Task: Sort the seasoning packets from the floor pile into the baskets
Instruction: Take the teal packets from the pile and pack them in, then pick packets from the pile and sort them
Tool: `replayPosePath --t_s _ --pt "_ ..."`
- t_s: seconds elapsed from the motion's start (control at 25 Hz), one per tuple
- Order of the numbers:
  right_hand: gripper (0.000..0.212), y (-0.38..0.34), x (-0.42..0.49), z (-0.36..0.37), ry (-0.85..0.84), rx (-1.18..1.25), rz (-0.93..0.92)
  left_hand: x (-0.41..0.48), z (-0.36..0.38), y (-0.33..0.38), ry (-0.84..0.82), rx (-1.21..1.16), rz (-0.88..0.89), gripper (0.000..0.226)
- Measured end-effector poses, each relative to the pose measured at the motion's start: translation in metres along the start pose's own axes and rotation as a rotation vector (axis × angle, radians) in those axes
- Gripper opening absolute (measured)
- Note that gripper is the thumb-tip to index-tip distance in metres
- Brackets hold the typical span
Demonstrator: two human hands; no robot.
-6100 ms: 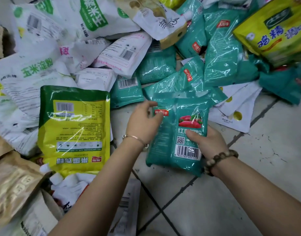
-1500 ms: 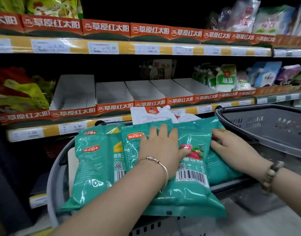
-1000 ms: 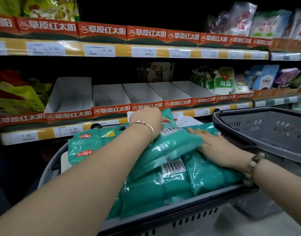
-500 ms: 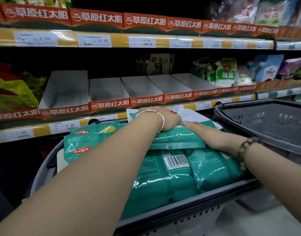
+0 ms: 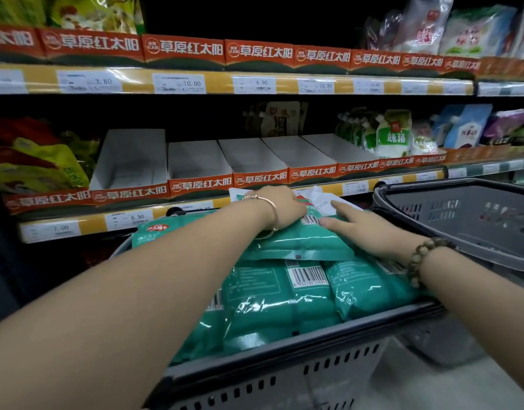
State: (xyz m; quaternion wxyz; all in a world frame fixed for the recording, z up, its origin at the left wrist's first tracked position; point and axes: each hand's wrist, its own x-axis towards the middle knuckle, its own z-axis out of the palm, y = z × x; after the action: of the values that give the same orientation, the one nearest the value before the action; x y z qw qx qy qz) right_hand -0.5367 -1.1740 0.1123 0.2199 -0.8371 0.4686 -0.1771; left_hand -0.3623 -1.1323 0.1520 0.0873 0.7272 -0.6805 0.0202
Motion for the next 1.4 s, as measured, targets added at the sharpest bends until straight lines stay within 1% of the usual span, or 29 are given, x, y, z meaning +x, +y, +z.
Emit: replayPosePath --t_s 0.08,0.2,0.28,0.4,0.48,0.56,0.64,0.76,0.84,0.96,1.04,1.12,1.24,1.4 --pt "0.08 -0.008 -0.002 -0.006 0.061 0.009 -0.043 -0.018 -0.009 -0.014 0.088 -0.016 -0.003 0.036" --pt "0.068 -0.036 -0.005 -0.005 0.167 -0.065 -0.18 -0.063 -0.017 -0.047 0.241 -0.128 -0.036 0.034" --pt "0.064 -0.07 -0.01 0.011 0.186 -0.046 -0.289 -0.106 -0.021 -0.081 0.281 -0.172 -0.075 0.032" --pt "0.068 -0.136 -0.025 0.046 0.147 -0.04 -0.446 -0.184 -0.028 -0.132 0.286 -0.209 -0.18 0.033" --pt "0.071 -0.184 -0.04 0.077 0.101 -0.074 -0.538 -0.246 -0.031 -0.165 0.305 -0.18 -0.261 0.036" --pt "0.068 -0.226 -0.056 0.108 0.049 -0.089 -0.63 -0.306 -0.032 -0.193 0.344 -0.125 -0.346 0.039" --pt "0.063 -0.267 -0.074 0.144 -0.023 -0.119 -0.711 -0.366 -0.033 -0.216 0.354 -0.086 -0.446 0.044" --pt "0.065 -0.322 -0.105 0.199 -0.156 -0.158 -0.846 -0.447 -0.031 -0.237 0.353 -0.027 -0.583 0.059" --pt "0.064 -0.351 -0.133 0.244 -0.253 -0.202 -0.93 -0.503 -0.02 -0.245 0.312 -0.015 -0.676 0.059" --pt "0.056 -0.384 -0.171 0.311 -0.348 -0.26 -1.042 -0.581 0.008 -0.259 0.274 -0.009 -0.821 0.057" --pt "0.055 -0.401 -0.197 0.36 -0.457 -0.259 -1.055 -0.631 0.032 -0.265 0.248 -0.019 -0.953 0.057" --pt "0.055 -0.41 -0.224 0.403 -0.591 -0.248 -1.019 -0.677 0.059 -0.266 0.2 -0.036 -1.086 0.056" --pt "0.052 -0.411 -0.274 0.46 -0.782 -0.179 -0.968 -0.742 0.103 -0.25 0.125 -0.1 -1.278 0.044" --pt "0.052 -0.402 -0.348 0.518 -1.003 -0.176 -0.971 -0.805 0.147 -0.222 0.019 -0.144 -1.456 0.042"
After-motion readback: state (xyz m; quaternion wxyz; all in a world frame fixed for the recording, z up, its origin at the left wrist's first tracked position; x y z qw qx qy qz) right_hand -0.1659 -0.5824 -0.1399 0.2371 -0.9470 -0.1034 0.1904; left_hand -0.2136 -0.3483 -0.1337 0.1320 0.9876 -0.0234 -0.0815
